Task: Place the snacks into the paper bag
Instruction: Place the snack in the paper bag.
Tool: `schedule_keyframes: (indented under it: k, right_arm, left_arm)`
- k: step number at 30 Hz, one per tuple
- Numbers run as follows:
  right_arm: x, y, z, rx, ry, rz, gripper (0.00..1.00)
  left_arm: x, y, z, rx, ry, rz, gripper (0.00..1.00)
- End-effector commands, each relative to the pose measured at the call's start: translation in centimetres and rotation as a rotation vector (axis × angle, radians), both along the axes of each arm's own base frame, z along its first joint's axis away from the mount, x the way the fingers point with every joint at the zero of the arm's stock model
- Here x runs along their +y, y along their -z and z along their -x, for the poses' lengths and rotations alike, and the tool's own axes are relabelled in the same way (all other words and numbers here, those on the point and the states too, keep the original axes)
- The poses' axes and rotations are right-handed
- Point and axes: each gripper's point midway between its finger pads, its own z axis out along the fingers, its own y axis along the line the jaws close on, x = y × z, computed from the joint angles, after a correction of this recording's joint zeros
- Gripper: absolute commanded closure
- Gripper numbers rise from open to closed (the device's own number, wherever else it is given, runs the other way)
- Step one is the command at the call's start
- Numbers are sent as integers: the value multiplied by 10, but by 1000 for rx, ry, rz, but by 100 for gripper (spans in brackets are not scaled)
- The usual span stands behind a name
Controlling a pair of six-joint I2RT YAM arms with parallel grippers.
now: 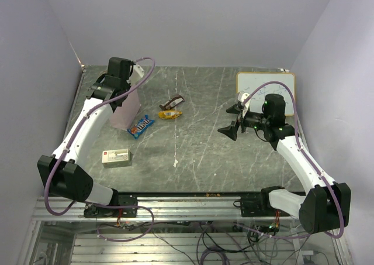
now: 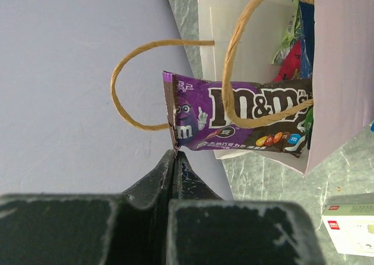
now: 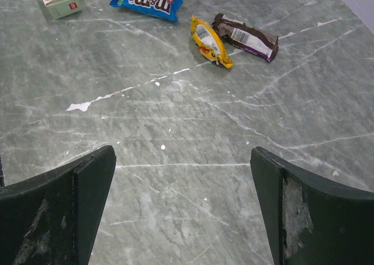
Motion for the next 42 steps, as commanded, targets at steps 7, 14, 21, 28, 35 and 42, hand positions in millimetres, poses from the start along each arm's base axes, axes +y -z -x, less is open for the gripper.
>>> schedule_keyframes:
  k: [7,14,21,28,35,42]
  right_arm:
    - [-1,3,-1,-10,-3,2,0]
    - [-2,2,-1,-14,-2,3,0]
    - [-1,2,0,-14,-2,3,0]
    - [-2,3,-1,-13,-2,5,0]
    - [-2,4,-1,-11,-1,7,0]
    - [-2,4,-1,-12,0,7,0]
  left_arm:
    - [-18,4,1,0,46,141,93]
    - [-29,9,2,38,77,203,85]
    - [-32,5,1,43,93,254,78]
    - [-34,5,1,52,113,286,86]
    - [-48,3,0,63,178,361,88]
    - [-44,-5,-10,16,167,349,93]
